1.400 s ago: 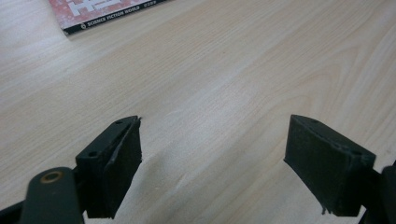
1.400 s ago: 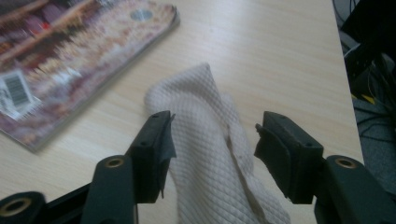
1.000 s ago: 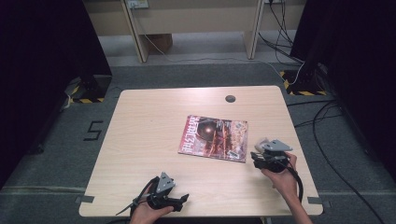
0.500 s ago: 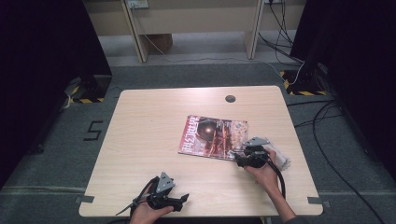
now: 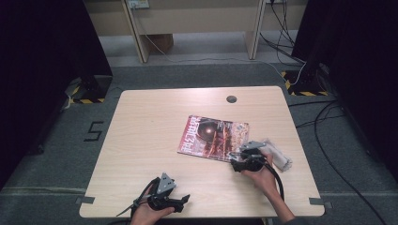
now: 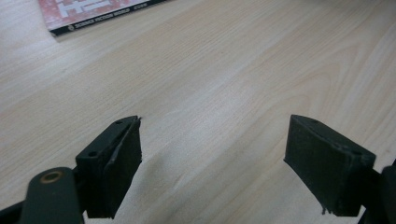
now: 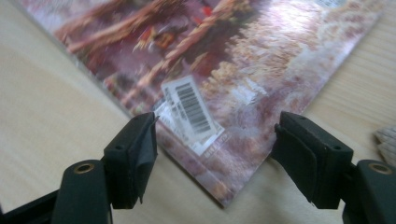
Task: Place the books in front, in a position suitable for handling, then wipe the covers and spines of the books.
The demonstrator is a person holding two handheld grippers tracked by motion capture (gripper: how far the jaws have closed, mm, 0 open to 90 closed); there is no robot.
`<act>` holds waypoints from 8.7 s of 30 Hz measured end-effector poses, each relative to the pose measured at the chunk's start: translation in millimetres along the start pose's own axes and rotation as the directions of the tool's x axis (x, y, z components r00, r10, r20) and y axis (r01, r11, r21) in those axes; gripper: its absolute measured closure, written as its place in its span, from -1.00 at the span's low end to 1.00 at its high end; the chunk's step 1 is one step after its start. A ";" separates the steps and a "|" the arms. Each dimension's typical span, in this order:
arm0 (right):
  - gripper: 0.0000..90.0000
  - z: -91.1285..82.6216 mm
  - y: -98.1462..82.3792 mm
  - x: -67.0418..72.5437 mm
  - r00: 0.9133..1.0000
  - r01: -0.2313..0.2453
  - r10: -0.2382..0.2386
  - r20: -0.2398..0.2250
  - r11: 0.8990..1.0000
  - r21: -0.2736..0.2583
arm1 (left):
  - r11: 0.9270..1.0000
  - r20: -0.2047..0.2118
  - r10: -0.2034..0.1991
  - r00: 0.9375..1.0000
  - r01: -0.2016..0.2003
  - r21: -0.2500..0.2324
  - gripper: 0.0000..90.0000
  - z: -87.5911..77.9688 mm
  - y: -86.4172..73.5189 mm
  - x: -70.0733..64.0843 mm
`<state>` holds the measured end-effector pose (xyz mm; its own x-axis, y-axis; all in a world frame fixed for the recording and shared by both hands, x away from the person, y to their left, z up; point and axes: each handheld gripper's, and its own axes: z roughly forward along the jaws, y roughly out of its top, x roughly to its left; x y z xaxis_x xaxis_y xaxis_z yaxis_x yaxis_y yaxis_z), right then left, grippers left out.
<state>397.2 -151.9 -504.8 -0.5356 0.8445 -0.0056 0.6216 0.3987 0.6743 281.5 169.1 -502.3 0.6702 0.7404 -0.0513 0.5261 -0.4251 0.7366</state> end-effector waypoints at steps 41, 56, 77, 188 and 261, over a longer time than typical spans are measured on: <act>-0.28 22.9 42.5 -6.1 0.999 -0.015 0.012 -0.041 0.998 -0.066 | 1.000 -0.003 -0.006 1.000 0.006 0.008 -0.60 2.4 -1.2 0.7; -0.28 53.6 62.0 -22.5 1.000 -0.013 0.014 0.010 0.999 -0.032 | 1.000 0.000 0.000 1.000 0.000 0.014 -0.60 3.8 -1.9 -0.1; -0.23 28.7 33.3 -1.6 0.997 0.058 -0.059 -0.050 0.998 -0.023 | 1.000 -0.005 -0.006 1.000 0.007 0.015 -0.60 6.5 -1.3 0.3; -0.31 -64.4 -36.4 -47.8 0.987 -0.030 0.049 0.151 0.992 -0.122 | 0.993 0.018 -0.093 0.995 0.094 -0.071 -0.61 -5.7 3.9 10.9; 0.74 -50.9 31.0 -39.0 0.992 -0.101 0.076 -0.105 0.959 -0.266 | 0.997 0.013 -0.069 0.998 0.069 -0.026 -0.53 47.4 22.5 0.5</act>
<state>408.3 -190.8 -446.1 -0.5438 0.8302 0.1228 0.4981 0.2015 0.8434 318.5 135.2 -517.7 0.6393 0.7609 -0.1107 0.5574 -0.3595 0.7483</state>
